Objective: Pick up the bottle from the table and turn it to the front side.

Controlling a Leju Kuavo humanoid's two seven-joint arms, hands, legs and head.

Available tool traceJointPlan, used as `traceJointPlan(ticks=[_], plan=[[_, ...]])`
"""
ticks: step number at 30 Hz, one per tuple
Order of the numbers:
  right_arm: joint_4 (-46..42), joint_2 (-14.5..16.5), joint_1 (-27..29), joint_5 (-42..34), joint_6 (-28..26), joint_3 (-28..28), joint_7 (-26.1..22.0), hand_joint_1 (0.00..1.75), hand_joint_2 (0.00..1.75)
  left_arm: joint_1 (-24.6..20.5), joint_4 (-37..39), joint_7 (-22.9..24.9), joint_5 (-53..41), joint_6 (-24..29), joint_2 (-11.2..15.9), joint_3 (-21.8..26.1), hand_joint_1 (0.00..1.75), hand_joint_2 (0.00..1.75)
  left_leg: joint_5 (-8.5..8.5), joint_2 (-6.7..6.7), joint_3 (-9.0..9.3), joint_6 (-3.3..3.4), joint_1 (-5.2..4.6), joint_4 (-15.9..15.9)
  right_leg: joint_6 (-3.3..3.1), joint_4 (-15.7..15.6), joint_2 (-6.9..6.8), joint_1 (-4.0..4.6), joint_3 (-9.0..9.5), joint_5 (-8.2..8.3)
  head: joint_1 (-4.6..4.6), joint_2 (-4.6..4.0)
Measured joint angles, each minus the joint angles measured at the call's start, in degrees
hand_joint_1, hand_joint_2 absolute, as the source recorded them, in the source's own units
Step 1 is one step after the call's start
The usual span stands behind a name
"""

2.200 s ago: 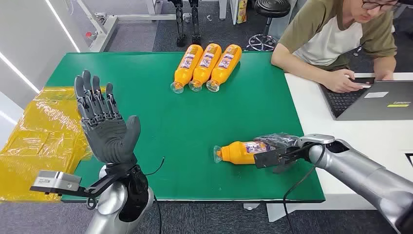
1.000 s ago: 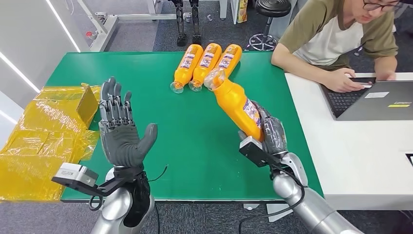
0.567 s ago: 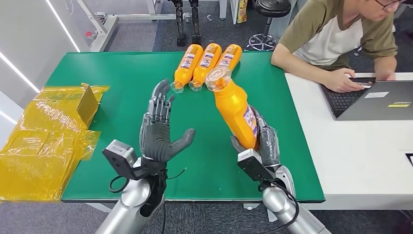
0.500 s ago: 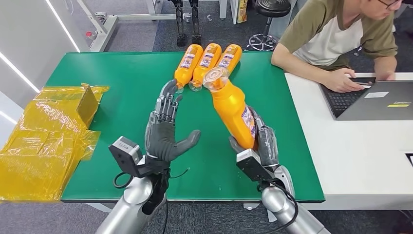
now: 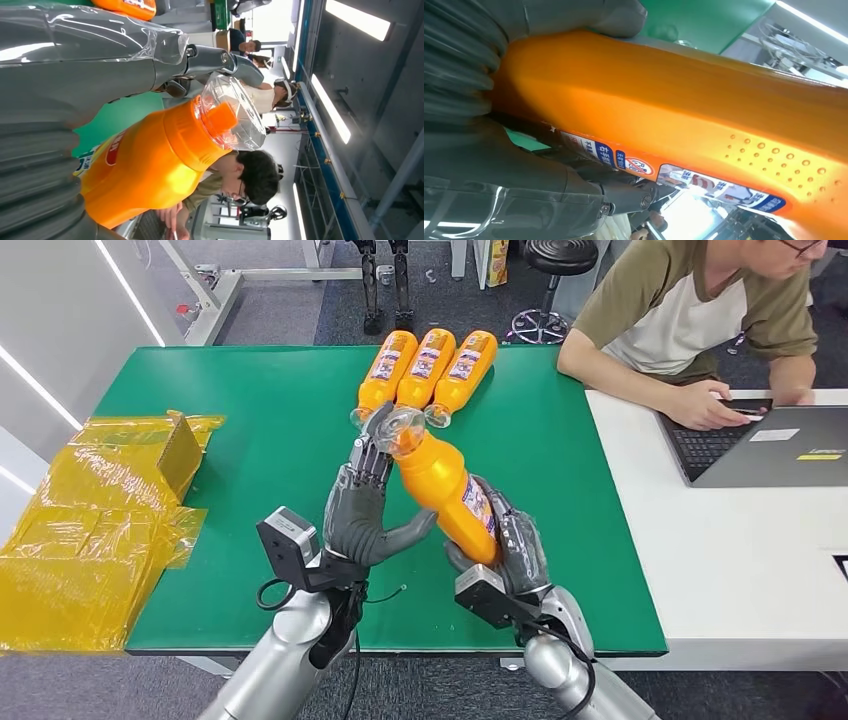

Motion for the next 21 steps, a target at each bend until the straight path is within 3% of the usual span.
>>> traceJointPlan(ticks=[11,21], plan=[[-1.18,0.08,1.54,6.14,6.67,-0.24,1.72,1.75,1.75,-0.77,1.71,-0.21,0.03,-3.92,-0.21,0.11,0.0,1.75,0.01,0.0,0.01,0.0,0.0,0.0,0.0,0.01,0.0,0.0,0.0,0.01,-0.01,0.0],[-1.95,0.33,2.4,8.52,8.4,-0.62,0.61,1.75,1.75,-1.83,3.68,1.05,-1.81,-6.47,-0.73,0.11,0.0,1.75,0.0,0.03,0.01,0.0,0.0,0.0,0.0,0.01,0.02,0.0,-0.01,0.01,0.0,0.0]])
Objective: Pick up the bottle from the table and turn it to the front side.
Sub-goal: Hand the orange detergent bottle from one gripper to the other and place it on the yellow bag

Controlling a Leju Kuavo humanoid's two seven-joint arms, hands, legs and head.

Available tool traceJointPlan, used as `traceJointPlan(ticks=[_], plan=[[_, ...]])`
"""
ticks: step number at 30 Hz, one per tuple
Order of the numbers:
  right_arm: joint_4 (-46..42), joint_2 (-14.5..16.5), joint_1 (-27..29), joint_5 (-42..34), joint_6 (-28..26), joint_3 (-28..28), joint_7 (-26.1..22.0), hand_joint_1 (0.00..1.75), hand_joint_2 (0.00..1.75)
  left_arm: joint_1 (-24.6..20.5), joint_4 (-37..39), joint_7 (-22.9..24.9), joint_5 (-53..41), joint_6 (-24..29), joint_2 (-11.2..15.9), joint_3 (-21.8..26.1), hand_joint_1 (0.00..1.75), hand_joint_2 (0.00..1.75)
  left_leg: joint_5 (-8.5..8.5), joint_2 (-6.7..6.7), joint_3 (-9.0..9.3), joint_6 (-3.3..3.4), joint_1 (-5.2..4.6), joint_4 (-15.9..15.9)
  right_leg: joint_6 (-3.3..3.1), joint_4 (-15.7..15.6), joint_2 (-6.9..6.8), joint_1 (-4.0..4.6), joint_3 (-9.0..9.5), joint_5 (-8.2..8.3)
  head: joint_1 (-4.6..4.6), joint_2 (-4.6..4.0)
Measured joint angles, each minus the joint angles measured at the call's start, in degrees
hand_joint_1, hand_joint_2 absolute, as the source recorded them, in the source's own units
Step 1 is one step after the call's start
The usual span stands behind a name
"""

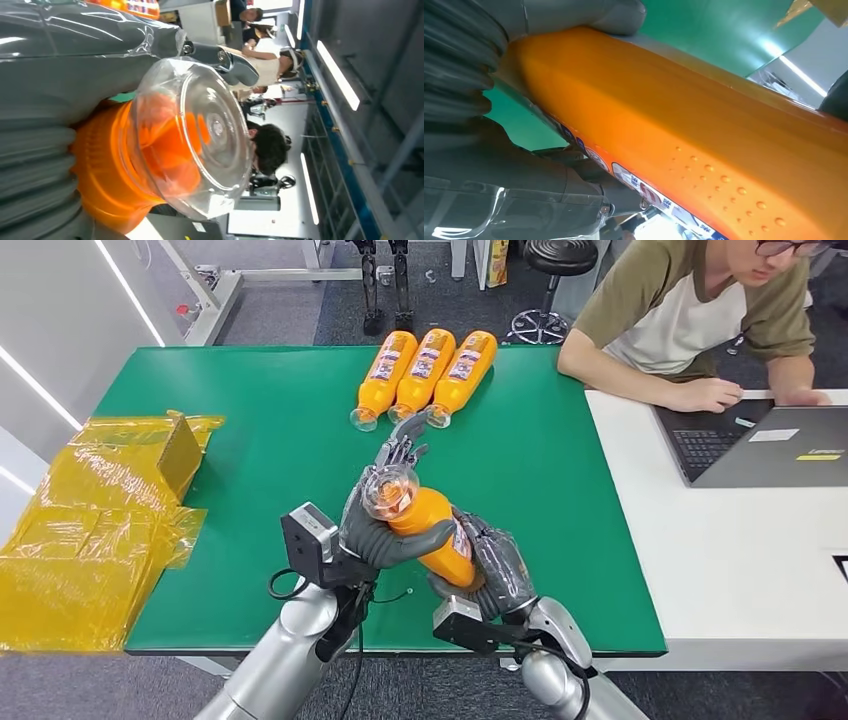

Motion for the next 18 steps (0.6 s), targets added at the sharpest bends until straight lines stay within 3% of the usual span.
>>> traceJointPlan(ticks=[10,18], plan=[[-0.05,0.02,0.02,-0.03,-0.81,-0.48,-1.28,1.75,1.75,-1.44,1.92,3.19,-3.76,0.45,-0.78,0.0,0.0,1.75,0.0,-0.01,-0.01,0.0,0.0,0.0,0.0,0.0,-0.01,0.0,0.01,0.0,0.0,0.0],[-0.07,0.02,0.01,0.09,-0.56,-0.61,-1.19,1.75,1.75,-1.64,2.22,2.93,-4.17,1.29,-1.23,0.0,0.0,1.75,0.0,-0.02,-0.01,0.0,0.0,0.0,0.0,0.0,-0.01,0.0,0.0,0.0,-0.01,0.0]])
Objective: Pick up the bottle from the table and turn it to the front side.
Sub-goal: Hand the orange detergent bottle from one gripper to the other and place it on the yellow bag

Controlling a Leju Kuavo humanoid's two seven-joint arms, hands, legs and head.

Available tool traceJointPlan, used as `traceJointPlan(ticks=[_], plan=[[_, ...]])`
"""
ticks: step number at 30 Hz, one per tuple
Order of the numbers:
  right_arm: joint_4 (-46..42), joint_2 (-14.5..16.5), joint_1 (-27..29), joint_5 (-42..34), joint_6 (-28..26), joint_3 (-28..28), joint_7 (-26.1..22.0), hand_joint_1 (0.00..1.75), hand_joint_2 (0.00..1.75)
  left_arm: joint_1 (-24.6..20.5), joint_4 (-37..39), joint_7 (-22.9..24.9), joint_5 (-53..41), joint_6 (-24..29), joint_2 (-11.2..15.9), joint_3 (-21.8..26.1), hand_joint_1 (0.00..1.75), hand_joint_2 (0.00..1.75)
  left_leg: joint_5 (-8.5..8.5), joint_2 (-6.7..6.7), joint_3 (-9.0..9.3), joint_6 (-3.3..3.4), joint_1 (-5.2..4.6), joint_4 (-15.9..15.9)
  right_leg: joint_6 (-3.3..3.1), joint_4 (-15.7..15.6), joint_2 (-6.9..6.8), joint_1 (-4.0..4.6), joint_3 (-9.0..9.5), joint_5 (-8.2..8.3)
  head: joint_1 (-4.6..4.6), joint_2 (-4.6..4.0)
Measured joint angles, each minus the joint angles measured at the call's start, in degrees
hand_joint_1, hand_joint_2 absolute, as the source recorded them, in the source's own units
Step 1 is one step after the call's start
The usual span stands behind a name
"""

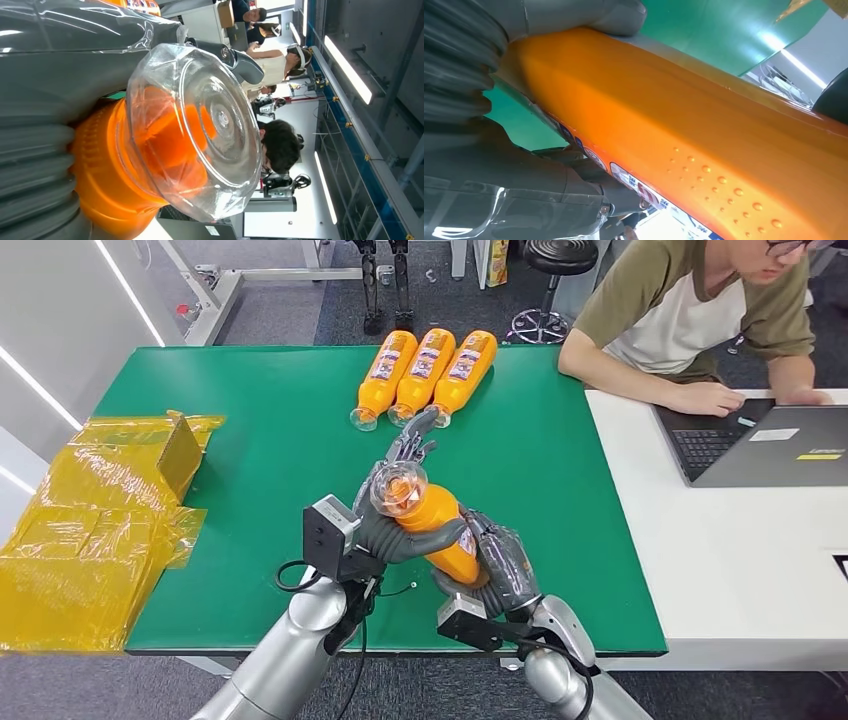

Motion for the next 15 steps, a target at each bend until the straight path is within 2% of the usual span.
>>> traceJointPlan(ticks=[1,2,5,6,8,9,12,13,15], plan=[[0.0,0.0,0.0,0.0,0.0,0.0,0.0,1.75,1.75,0.0,0.0,0.0,-0.01,0.0,-0.01,0.0,0.01,1.75,0.0,0.0,0.0,0.0,0.0,0.0,0.0,0.0,0.0,0.0,0.0,0.0,0.0,0.0],[0.0,0.0,0.0,0.0,0.0,0.0,0.01,1.75,1.75,0.0,0.0,0.0,-0.01,0.0,-0.03,0.0,0.37,1.75,0.0,0.0,0.0,0.0,0.0,0.0,0.0,0.0,0.0,0.0,0.0,0.0,0.0,0.0],[-0.02,0.0,0.0,0.0,0.01,0.0,0.02,1.75,1.75,0.01,0.0,-0.07,0.04,0.03,-0.08,0.0,1.67,1.75,0.0,0.0,0.0,0.0,0.0,0.0,0.0,0.0,0.0,0.0,0.0,0.0,0.0,0.0],[-0.04,0.0,0.0,0.0,0.01,-0.01,0.03,1.75,1.75,0.02,0.0,-0.21,0.17,0.16,-0.09,0.0,1.75,1.75,0.0,0.0,0.0,0.0,0.0,0.0,0.0,0.0,0.0,0.0,0.0,0.0,0.0,0.0],[-0.11,0.01,0.0,0.05,0.02,-0.02,0.13,1.68,1.75,0.12,-0.01,-0.79,0.81,0.7,-0.1,0.0,1.75,1.75,0.0,0.0,0.0,0.0,0.0,0.0,0.0,0.0,0.0,0.0,0.0,0.0,0.01,0.0],[-0.18,0.03,0.01,0.11,0.02,-0.02,0.25,1.58,1.75,0.24,-0.01,-1.15,1.27,1.09,-0.1,0.01,1.75,1.75,0.0,0.0,0.0,0.0,0.0,0.0,0.0,0.0,0.0,0.0,0.0,0.0,0.01,0.0],[-0.38,0.13,0.06,0.6,-0.03,-0.09,0.74,1.06,1.75,0.81,-0.05,-1.98,2.38,1.95,-0.1,0.2,1.75,1.75,0.0,0.0,0.0,0.0,0.0,0.0,0.0,0.0,0.0,0.0,0.0,0.0,0.0,0.0],[-0.42,0.16,0.09,0.8,-0.1,-0.15,0.9,1.02,1.75,0.99,-0.07,-2.11,2.6,2.09,-0.1,0.28,1.75,1.75,0.0,0.0,0.0,0.0,0.0,0.0,0.0,0.0,0.0,0.0,0.0,0.0,0.01,0.0],[-0.46,0.21,0.16,1.26,-0.44,-0.34,1.12,1.17,1.75,1.28,-0.1,-2.26,3.01,2.27,-0.1,0.38,1.75,1.75,0.0,-0.01,0.0,0.0,0.0,0.0,0.0,0.0,-0.01,0.0,0.0,0.0,0.01,0.0]])
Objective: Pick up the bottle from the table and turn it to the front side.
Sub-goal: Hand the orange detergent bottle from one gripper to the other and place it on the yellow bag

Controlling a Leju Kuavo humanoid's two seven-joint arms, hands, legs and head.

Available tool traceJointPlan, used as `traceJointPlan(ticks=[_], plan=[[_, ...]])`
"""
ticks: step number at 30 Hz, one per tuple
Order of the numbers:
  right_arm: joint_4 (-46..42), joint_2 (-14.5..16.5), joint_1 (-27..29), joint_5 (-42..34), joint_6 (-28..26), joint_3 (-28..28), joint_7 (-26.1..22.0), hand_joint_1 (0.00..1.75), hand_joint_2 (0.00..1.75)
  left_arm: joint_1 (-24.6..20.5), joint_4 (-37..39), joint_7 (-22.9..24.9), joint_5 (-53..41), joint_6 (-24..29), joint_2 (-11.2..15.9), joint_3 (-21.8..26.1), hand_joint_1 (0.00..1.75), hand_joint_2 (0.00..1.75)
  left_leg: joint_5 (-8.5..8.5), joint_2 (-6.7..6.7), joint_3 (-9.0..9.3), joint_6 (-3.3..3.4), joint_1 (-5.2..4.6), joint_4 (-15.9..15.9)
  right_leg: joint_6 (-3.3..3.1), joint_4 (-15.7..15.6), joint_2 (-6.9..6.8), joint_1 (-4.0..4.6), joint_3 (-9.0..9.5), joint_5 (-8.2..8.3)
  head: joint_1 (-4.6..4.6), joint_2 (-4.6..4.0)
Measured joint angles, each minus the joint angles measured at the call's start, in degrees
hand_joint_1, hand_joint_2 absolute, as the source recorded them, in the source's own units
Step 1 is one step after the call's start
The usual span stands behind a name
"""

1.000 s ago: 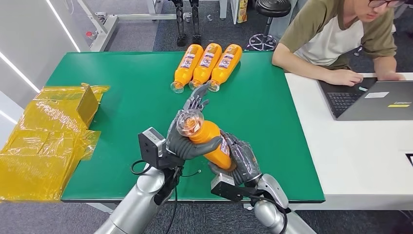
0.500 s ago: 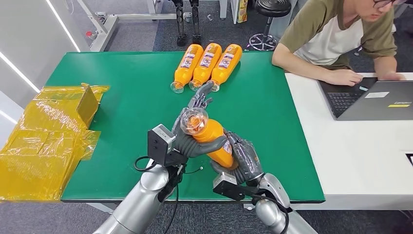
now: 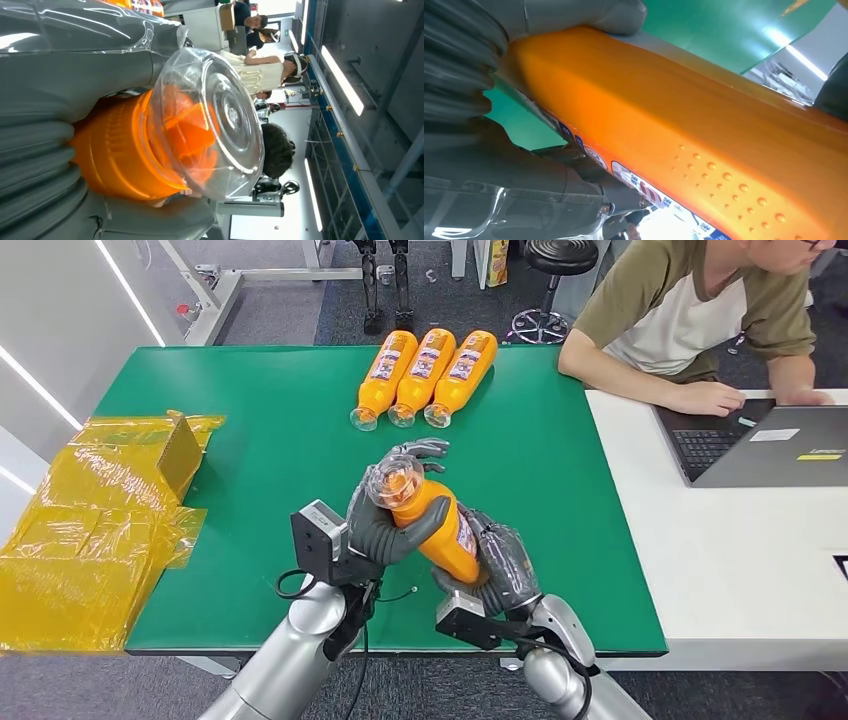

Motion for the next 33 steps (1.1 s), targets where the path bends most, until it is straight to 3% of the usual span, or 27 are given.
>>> traceJointPlan(ticks=[3,4,7,8,13,20,23,30,33], plan=[[-0.02,0.26,0.25,1.15,-1.11,-0.29,0.08,1.35,1.75,0.54,-0.36,-0.09,0.36,0.26,-0.03,0.01,1.75,1.75,0.0,0.0,0.0,0.0,0.0,0.0,0.0,0.0,0.0,0.0,0.0,0.0,0.0,0.0],[-0.04,0.44,0.4,1.52,-1.5,-0.39,0.1,1.17,1.75,0.71,-0.55,-0.11,0.42,0.35,-0.04,0.01,1.75,1.75,0.0,0.0,0.0,0.0,0.0,0.0,0.0,0.0,0.0,0.0,0.0,0.0,-0.01,0.0],[-0.16,1.05,0.93,2.28,-2.46,-0.66,0.21,0.15,1.75,0.98,-0.96,-0.13,0.43,0.61,-0.05,0.01,1.75,1.75,0.0,0.0,0.0,0.0,0.0,0.0,0.0,0.0,-0.01,0.0,0.0,0.0,-0.01,0.0],[-0.23,1.28,1.13,2.49,-2.82,-0.75,0.27,0.0,1.75,1.01,-1.04,-0.13,0.38,0.7,-0.05,0.01,1.75,1.75,0.0,0.0,0.0,0.0,0.0,-0.01,0.0,0.0,-0.01,0.0,0.0,0.0,0.0,0.0],[-1.5,3.29,2.32,2.49,-6.17,-0.89,-0.37,0.0,1.75,1.63,-1.48,0.9,-2.3,4.84,-0.01,0.09,1.75,1.75,0.0,0.02,0.01,0.0,0.01,-0.01,0.0,0.02,0.02,0.01,-0.01,0.0,-0.01,0.0],[-6.16,6.29,7.57,1.19,-13.24,-1.01,-1.73,0.0,1.75,2.74,-4.28,10.62,-25.78,28.58,1.04,0.47,1.75,1.75,0.0,-0.01,0.0,0.0,0.02,-0.04,0.0,0.02,-0.01,0.01,-0.01,-0.03,-0.01,0.0],[-8.54,7.06,10.33,0.49,-15.11,-1.03,-2.43,0.0,1.75,3.24,-4.66,12.37,-31.52,34.34,2.34,2.12,1.75,1.75,0.0,0.02,0.0,-0.01,0.02,-0.06,0.0,0.02,0.01,0.01,-0.01,-0.04,0.01,0.0],[-13.61,7.4,16.02,-3.02,-17.15,-1.87,-3.74,0.0,1.75,10.4,-12.66,15.66,-55.81,36.94,7.14,14.77,1.75,1.75,-0.01,0.14,0.02,-0.02,0.03,-0.09,-0.03,0.03,0.14,0.02,-0.04,-0.06,-0.01,0.0],[-14.92,7.42,17.15,-5.02,-16.81,-2.33,-4.54,0.0,1.75,13.61,-16.64,20.75,-66.51,36.99,10.01,19.91,1.75,1.75,-0.02,0.15,0.03,-0.03,0.04,-0.1,-0.06,0.04,0.14,0.03,-0.05,-0.08,-0.01,0.0]])
